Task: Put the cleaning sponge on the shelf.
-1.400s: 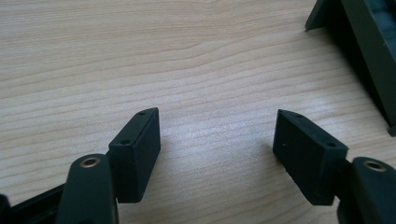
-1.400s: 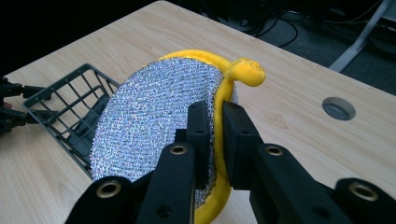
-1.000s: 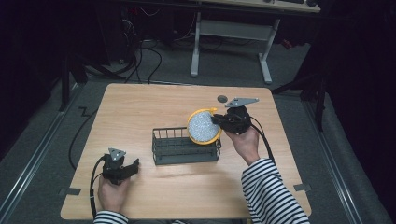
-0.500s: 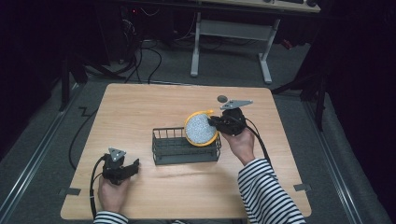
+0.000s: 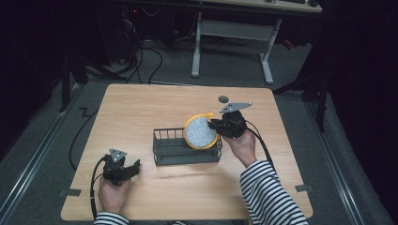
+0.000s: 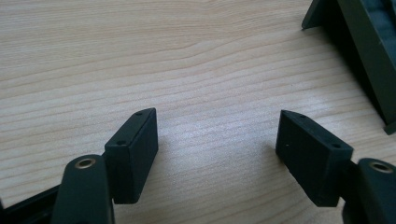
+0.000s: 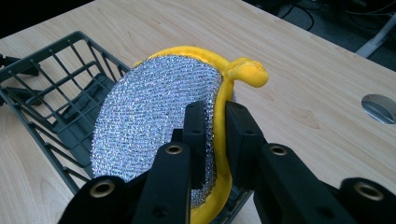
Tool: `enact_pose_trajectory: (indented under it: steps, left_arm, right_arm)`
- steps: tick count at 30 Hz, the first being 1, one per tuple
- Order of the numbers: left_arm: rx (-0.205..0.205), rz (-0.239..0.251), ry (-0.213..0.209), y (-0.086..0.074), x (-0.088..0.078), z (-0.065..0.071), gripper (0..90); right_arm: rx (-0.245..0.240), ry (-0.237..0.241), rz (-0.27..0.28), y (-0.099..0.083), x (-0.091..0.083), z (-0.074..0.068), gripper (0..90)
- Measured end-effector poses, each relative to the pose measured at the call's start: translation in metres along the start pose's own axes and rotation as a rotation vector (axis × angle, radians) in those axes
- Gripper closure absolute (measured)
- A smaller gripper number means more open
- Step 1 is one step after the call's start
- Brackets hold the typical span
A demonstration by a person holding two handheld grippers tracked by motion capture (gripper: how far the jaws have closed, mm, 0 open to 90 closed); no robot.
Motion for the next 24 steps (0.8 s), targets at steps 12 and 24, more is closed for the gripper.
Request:
enact_pose_trajectory:
  steps: [12, 24]
  left_arm:
    - [-0.003, 0.002, -0.002, 0.0, 0.0, 0.0, 30.6]
    - [0.003, -0.001, 0.005, 0.0, 0.0, 0.0, 30.5]
  right_arm:
    - [-0.025, 0.01, -0.022, -0.007, 0.003, -0.006, 79.1]
    - [-0.02, 0.025, -0.056, -0.021, 0.008, -0.009, 77.9]
Point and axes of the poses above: each handheld gripper's, and its own axes: x roughly forward along the jaws, y roughly out of its top, z roughly to its right, the point moved 10 cm from there along x, roughly forward along the jaws, and after that the axes turned 6 degrees about -z, right-handed, at the moved point
